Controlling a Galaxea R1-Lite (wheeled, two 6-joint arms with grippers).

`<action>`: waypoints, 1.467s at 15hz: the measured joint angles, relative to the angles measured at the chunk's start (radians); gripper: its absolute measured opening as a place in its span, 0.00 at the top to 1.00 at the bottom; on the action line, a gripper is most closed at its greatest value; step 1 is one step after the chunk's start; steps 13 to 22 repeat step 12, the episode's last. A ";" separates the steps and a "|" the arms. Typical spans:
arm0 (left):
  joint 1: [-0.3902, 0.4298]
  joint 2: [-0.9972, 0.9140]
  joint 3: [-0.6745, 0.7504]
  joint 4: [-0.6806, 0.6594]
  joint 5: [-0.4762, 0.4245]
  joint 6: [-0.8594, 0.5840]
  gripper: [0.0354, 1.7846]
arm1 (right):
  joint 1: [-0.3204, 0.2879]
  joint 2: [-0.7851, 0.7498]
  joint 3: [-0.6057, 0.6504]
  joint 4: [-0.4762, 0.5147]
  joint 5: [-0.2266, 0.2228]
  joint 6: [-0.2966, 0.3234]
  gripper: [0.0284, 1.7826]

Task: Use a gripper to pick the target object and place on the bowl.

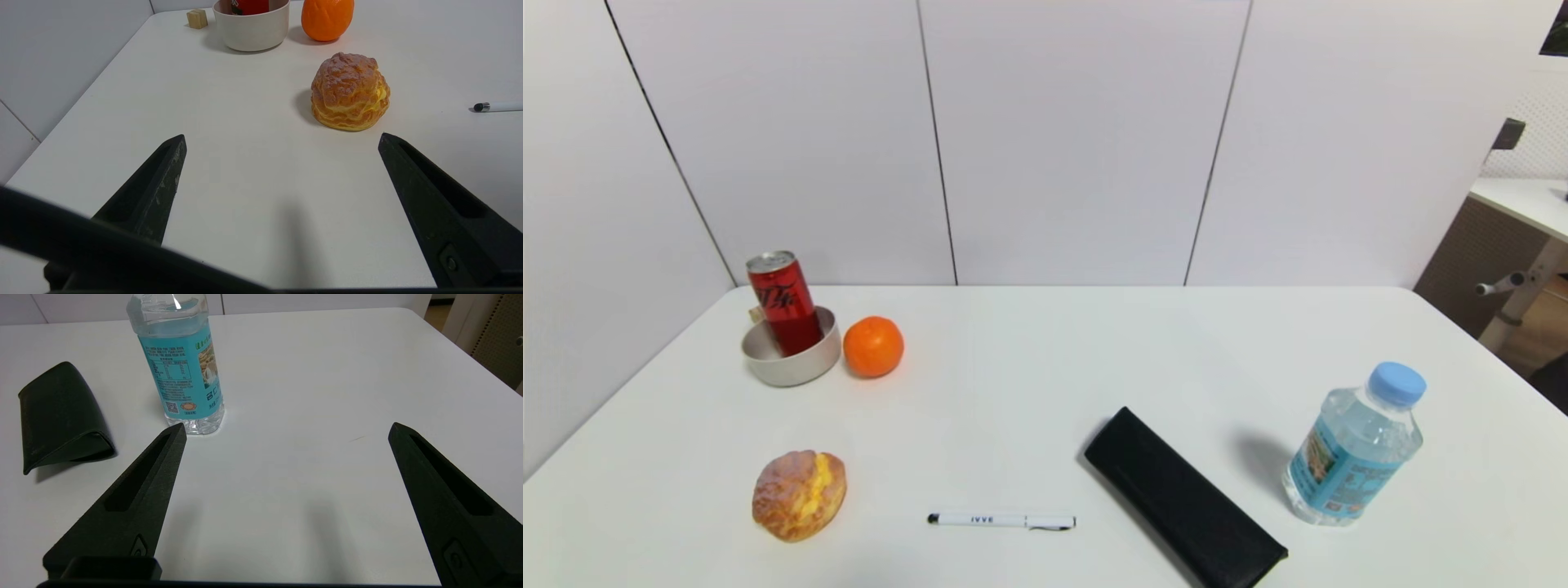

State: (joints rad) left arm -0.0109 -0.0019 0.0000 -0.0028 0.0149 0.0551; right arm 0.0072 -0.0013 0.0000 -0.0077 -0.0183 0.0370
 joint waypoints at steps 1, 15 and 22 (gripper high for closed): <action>0.000 0.000 0.000 0.000 0.000 0.000 0.06 | 0.000 0.000 0.000 0.000 0.000 -0.001 0.04; 0.000 0.000 0.000 0.000 0.000 0.000 0.06 | 0.000 0.000 0.000 -0.001 0.000 0.002 0.04; 0.000 0.000 0.000 0.000 0.000 0.000 0.06 | 0.000 0.000 0.000 -0.001 0.000 0.002 0.04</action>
